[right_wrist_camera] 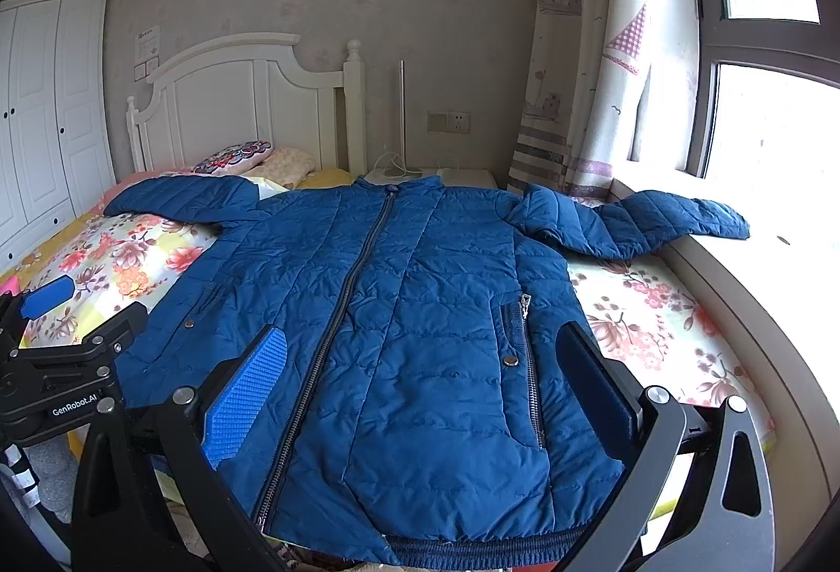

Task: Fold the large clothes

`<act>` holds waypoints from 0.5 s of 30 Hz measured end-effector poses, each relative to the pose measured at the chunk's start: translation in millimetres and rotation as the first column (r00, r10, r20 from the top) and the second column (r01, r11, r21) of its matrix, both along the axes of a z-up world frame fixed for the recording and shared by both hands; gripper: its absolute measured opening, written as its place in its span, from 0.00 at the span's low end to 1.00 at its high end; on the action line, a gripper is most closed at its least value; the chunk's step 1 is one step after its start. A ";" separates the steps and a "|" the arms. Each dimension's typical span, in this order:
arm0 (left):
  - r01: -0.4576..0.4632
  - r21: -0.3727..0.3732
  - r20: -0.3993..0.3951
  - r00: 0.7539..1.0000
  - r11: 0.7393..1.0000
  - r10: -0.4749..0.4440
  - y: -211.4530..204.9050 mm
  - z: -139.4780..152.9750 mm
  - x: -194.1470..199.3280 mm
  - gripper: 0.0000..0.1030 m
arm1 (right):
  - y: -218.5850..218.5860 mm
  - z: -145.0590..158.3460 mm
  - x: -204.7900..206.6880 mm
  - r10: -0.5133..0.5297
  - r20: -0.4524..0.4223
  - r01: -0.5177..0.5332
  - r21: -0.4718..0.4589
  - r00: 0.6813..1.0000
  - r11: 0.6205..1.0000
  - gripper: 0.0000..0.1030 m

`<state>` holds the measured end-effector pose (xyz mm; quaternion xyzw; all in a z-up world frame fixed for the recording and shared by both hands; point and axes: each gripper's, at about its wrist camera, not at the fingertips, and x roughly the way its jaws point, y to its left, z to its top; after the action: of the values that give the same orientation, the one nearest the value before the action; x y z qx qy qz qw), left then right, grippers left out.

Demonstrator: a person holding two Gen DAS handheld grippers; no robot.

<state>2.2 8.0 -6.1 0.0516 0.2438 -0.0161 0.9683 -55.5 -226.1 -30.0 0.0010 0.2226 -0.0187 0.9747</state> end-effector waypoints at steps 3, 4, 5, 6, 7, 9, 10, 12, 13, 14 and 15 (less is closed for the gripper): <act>0.000 0.001 -0.001 1.000 1.000 0.000 -0.2 0.1 0.1 0.98 | -0.8 0.0 0.3 0.000 -0.001 0.000 0.001 1.000 1.000 0.96; 0.001 0.000 -0.001 1.000 1.000 -0.001 0.1 0.0 0.0 0.98 | -0.9 0.0 0.2 0.000 0.000 0.000 0.002 1.000 1.000 0.96; 0.000 0.000 -0.001 1.000 1.000 0.000 -0.4 0.6 0.2 0.98 | -0.2 -0.3 -0.2 0.001 0.000 -0.001 0.001 1.000 1.000 0.96; 0.000 0.000 -0.001 1.000 1.000 0.000 -0.2 0.3 0.4 0.98 | -0.2 -0.4 0.0 0.000 0.000 0.000 0.000 1.000 1.000 0.96; 0.000 0.000 -0.002 1.000 1.000 0.000 0.1 0.0 0.6 0.98 | -0.6 -0.3 0.2 0.000 -0.001 0.000 0.002 1.000 1.000 0.96; 0.000 0.000 -0.002 1.000 1.000 0.000 -0.1 0.3 0.4 0.98 | -1.0 -0.1 0.4 0.000 -0.001 0.000 0.004 1.000 1.000 0.96; 0.000 0.001 -0.002 1.000 1.000 0.000 0.0 0.0 0.4 0.98 | -1.0 0.0 0.5 -0.001 -0.002 0.001 0.003 1.000 1.000 0.96; 0.000 0.000 -0.002 1.000 1.000 0.000 0.0 0.4 0.5 0.98 | -1.4 -0.7 0.8 0.000 -0.004 0.000 0.005 1.000 1.000 0.96; 0.000 0.000 -0.003 1.000 1.000 0.000 -0.4 0.6 0.4 0.98 | -1.2 -1.5 0.7 0.001 -0.006 -0.001 0.007 1.000 1.000 0.96; 0.000 0.000 -0.003 1.000 1.000 0.000 0.4 -0.2 0.6 0.98 | -0.8 -1.7 0.5 0.001 -0.007 -0.001 0.007 1.000 1.000 0.96; 0.000 0.000 -0.003 1.000 1.000 0.000 -0.2 0.4 0.5 0.98 | -0.5 -1.9 0.1 0.001 -0.007 -0.001 0.007 1.000 1.000 0.96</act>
<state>2.7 7.8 -5.7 0.0514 0.2452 -0.0162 0.9680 -55.4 -226.6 -31.9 0.0043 0.2261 -0.0175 0.9739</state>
